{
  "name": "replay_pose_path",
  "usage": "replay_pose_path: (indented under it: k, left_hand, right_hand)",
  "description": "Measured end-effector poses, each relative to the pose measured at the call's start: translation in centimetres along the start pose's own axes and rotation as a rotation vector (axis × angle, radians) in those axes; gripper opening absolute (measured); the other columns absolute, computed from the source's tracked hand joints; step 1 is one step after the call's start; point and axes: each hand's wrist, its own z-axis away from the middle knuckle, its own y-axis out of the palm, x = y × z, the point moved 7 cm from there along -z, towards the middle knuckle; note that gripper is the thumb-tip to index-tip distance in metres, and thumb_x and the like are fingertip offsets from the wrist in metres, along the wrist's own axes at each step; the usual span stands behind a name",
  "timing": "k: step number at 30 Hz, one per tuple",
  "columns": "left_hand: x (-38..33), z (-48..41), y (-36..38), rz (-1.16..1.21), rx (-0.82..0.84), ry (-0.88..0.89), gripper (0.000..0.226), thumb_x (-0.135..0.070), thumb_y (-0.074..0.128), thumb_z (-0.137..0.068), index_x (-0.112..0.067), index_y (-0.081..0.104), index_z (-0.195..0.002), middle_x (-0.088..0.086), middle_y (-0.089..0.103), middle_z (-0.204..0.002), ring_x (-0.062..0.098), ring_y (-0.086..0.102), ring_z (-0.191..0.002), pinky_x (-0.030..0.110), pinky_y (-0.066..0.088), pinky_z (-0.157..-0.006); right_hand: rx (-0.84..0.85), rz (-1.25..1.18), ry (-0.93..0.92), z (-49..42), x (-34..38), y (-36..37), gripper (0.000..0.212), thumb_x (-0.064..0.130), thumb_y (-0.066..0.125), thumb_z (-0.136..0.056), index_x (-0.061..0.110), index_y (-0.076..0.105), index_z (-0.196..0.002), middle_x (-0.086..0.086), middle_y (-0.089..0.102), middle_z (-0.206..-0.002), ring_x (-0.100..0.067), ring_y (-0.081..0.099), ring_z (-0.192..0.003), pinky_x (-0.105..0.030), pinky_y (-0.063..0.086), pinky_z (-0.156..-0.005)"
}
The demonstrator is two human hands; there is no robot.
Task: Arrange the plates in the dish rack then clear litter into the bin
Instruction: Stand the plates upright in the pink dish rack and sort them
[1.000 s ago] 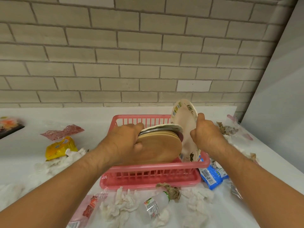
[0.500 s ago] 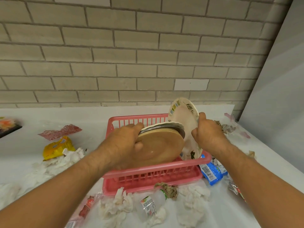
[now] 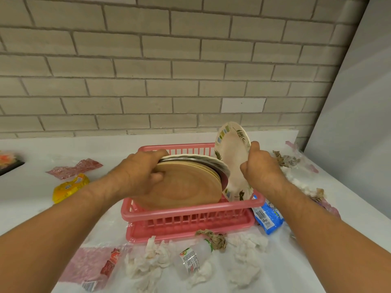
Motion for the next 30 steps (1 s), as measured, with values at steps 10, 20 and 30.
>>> replay_pose_path:
  k: [10,20,30]
  left_hand:
    - [0.6,-0.3,0.0,0.077,-0.059,0.012,0.023,-0.019,0.056,-0.085,-0.037,0.048,-0.096,-0.011,0.056,-0.082,0.014,0.056,-0.079,0.03,0.044,-0.066]
    - [-0.1,-1.4,-2.5,-0.061,-0.083,0.083,0.024,-0.025,0.056,-0.085,-0.042,0.042,-0.094,-0.008,0.061,-0.082,0.016,0.056,-0.077,0.035,0.049,-0.068]
    - [-1.3,-1.5,-7.7,-0.228,-0.19,0.209,0.017,-0.024,0.06,-0.083,-0.029,0.052,-0.097,-0.007,0.059,-0.077,0.022,0.055,-0.073,0.034,0.045,-0.064]
  right_hand:
    - [-0.003,-0.01,0.014,-0.1,0.3,-0.4,0.034,0.013,0.047,-0.091,0.007,0.037,-0.122,-0.008,0.05,-0.086,-0.027,0.053,-0.076,-0.028,0.033,-0.044]
    - [-0.023,-0.019,-0.004,0.4,-0.4,-0.7,0.032,0.022,0.045,-0.09,0.011,0.04,-0.119,-0.006,0.054,-0.083,-0.026,0.056,-0.073,-0.033,0.046,-0.056]
    - [-0.178,-0.159,0.037,1.0,-2.2,-2.8,0.072,0.071,0.04,-0.088,0.022,0.035,-0.14,-0.007,0.063,-0.119,-0.03,0.061,-0.1,-0.04,0.049,-0.077]
